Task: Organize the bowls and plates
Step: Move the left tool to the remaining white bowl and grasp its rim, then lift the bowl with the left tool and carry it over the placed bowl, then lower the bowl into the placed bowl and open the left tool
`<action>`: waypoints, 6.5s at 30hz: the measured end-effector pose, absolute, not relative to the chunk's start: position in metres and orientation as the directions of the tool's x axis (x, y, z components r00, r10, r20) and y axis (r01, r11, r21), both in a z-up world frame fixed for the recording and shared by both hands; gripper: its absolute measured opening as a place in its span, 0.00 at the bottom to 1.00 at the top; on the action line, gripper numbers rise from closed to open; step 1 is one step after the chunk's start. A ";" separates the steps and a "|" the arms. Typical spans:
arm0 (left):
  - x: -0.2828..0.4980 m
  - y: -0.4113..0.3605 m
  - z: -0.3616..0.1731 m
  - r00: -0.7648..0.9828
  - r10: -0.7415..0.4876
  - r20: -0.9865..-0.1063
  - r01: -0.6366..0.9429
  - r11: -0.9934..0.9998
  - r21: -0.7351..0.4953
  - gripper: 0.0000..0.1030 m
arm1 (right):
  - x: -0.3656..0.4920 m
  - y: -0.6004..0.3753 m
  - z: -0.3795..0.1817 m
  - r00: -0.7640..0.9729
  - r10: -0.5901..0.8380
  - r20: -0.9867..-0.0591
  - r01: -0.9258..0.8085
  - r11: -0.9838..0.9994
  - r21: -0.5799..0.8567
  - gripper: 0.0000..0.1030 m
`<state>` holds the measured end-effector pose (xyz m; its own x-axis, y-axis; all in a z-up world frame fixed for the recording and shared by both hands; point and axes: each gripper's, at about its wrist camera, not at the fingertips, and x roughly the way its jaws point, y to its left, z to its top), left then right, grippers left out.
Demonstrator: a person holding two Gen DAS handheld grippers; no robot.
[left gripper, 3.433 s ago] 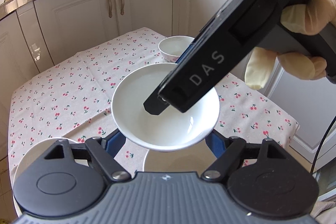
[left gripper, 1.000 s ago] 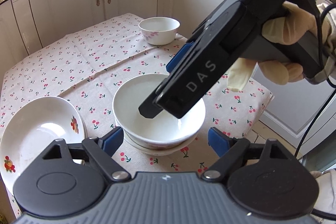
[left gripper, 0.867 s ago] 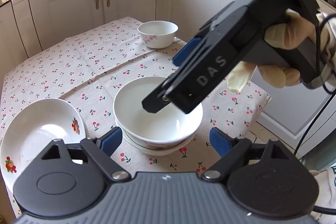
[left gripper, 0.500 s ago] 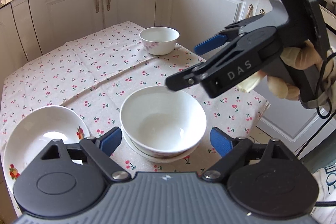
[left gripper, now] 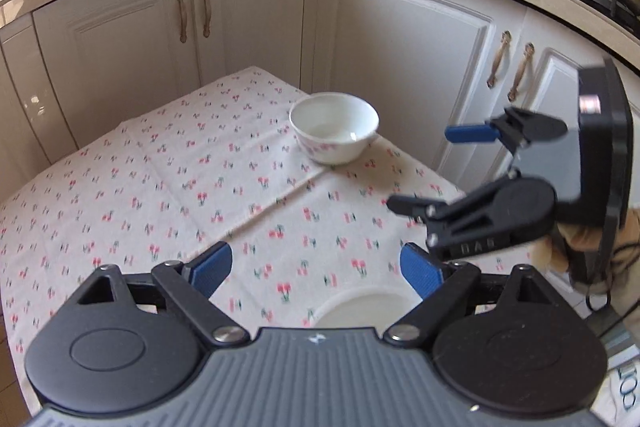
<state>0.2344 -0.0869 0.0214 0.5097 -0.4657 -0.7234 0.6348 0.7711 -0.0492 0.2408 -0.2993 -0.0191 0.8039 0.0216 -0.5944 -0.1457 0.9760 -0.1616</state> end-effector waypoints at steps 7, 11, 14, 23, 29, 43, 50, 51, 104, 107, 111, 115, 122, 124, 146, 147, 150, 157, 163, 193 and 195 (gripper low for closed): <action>0.304 -0.125 0.019 0.455 -0.498 -0.738 0.660 0.745 -0.096 0.88 | 0.274 -0.314 -0.029 0.800 0.019 -0.600 -0.117 0.985 -0.124 1.00; 0.342 -0.150 0.012 0.392 -0.504 -0.770 0.686 0.718 -0.121 0.88 | 0.290 -0.322 -0.033 0.796 0.026 -0.604 -0.103 0.990 -0.093 1.00; 0.363 -0.170 0.005 0.373 -0.493 -0.786 0.703 0.703 -0.107 0.88 | 0.302 -0.329 -0.038 0.795 0.042 -0.605 -0.100 0.993 -0.063 1.00; 0.412 -0.208 -0.019 0.317 -0.491 -0.811 0.717 0.684 -0.134 0.87 | 0.327 -0.331 -0.058 0.785 0.047 -0.617 -0.124 0.989 -0.082 1.00; 0.441 -0.223 -0.037 0.238 -0.486 -0.841 0.703 0.684 -0.196 0.86 | 0.342 -0.328 -0.067 0.777 0.048 -0.628 -0.142 0.985 -0.100 0.99; 0.458 -0.244 -0.049 0.148 -0.485 -0.862 0.729 0.642 -0.236 0.80 | 0.348 -0.323 -0.069 0.792 0.061 -0.608 -0.172 0.977 -0.126 0.95; 0.457 -0.249 -0.053 0.135 -0.485 -0.864 0.743 0.627 -0.236 0.76 | 0.348 -0.322 -0.070 0.794 0.056 -0.605 -0.171 0.976 -0.134 0.92; 0.457 -0.249 -0.053 0.133 -0.485 -0.864 0.743 0.626 -0.237 0.76 | 0.347 -0.323 -0.071 0.794 0.059 -0.605 -0.172 0.976 -0.131 0.92; 0.296 -0.173 0.031 0.284 -0.479 -0.831 0.726 0.673 -0.140 0.76 | 0.233 -0.293 0.018 0.781 0.224 -0.583 -0.320 0.945 -0.066 0.91; 0.278 -0.165 0.037 0.303 -0.474 -0.827 0.719 0.683 -0.128 0.76 | 0.221 -0.289 0.024 0.781 0.241 -0.576 -0.338 0.939 -0.066 0.91; 0.256 -0.155 0.041 0.325 -0.468 -0.822 0.708 0.696 -0.117 0.76 | 0.204 -0.282 0.028 0.784 0.254 -0.566 -0.364 0.927 -0.088 0.91; 0.238 -0.144 0.040 0.342 -0.453 -0.823 0.695 0.712 -0.103 0.76 | 0.185 -0.275 0.029 0.778 0.279 -0.563 -0.391 0.917 -0.085 0.91; 0.219 -0.123 0.032 0.357 -0.435 -0.827 0.668 0.737 -0.099 0.76 | 0.169 -0.258 0.024 0.753 0.315 -0.577 -0.431 0.899 -0.072 0.91; 0.215 -0.117 0.030 0.359 -0.431 -0.828 0.663 0.742 -0.098 0.76 | 0.168 -0.255 0.022 0.745 0.325 -0.583 -0.442 0.894 -0.067 0.91; 0.207 -0.095 0.004 0.333 -0.417 -0.846 0.629 0.766 -0.131 0.76 | 0.160 -0.241 -0.002 0.682 0.367 -0.632 -0.506 0.862 -0.045 0.91; 0.206 -0.095 0.004 0.332 -0.416 -0.846 0.630 0.765 -0.129 0.76 | 0.160 -0.241 -0.002 0.681 0.368 -0.634 -0.506 0.861 -0.043 0.91; 0.207 -0.095 0.002 0.328 -0.417 -0.847 0.631 0.764 -0.132 0.76 | 0.160 -0.242 -0.003 0.675 0.371 -0.638 -0.507 0.861 -0.036 0.91; 0.206 -0.094 0.000 0.327 -0.421 -0.846 0.632 0.763 -0.135 0.76 | 0.161 -0.243 -0.004 0.665 0.380 -0.644 -0.512 0.859 -0.022 0.91; 0.206 -0.093 0.001 0.326 -0.431 -0.842 0.639 0.756 -0.140 0.76 | 0.165 -0.245 -0.007 0.652 0.388 -0.651 -0.512 0.859 0.000 0.92; 0.146 -0.036 0.014 0.476 -0.512 -0.715 0.672 0.736 -0.080 0.85 | 0.146 -0.265 -0.013 0.618 0.436 -0.654 -0.590 0.807 -0.019 1.00; 0.138 -0.034 0.011 0.479 -0.513 -0.712 0.688 0.723 -0.059 0.86 | 0.146 -0.266 -0.017 0.612 0.423 -0.668 -0.595 0.803 -0.037 1.00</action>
